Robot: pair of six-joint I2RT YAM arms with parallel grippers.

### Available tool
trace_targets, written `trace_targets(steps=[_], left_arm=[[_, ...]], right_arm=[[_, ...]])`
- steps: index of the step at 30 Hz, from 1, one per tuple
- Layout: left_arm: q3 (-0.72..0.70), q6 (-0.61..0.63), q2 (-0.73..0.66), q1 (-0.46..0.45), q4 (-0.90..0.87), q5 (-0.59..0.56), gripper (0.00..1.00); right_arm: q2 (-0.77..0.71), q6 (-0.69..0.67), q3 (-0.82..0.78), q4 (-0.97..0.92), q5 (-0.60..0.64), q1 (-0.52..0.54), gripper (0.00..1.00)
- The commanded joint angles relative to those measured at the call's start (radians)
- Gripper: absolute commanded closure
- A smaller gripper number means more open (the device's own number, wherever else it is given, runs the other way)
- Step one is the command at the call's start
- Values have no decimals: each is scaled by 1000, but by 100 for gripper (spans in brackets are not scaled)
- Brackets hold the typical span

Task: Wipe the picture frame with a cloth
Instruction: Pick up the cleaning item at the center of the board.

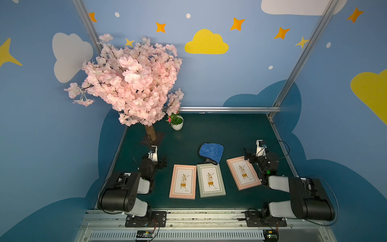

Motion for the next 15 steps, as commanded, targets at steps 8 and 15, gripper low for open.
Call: trace_targets(steps=[8, 15], left_arm=[[159, -266, -570, -145, -584, -291, 0], [133, -432, -652, -133, -663, -145, 0]], right_arm=[[-328, 300, 263, -869, 158, -4, 3], [-283, 456, 424, -1147, 126, -49, 3]])
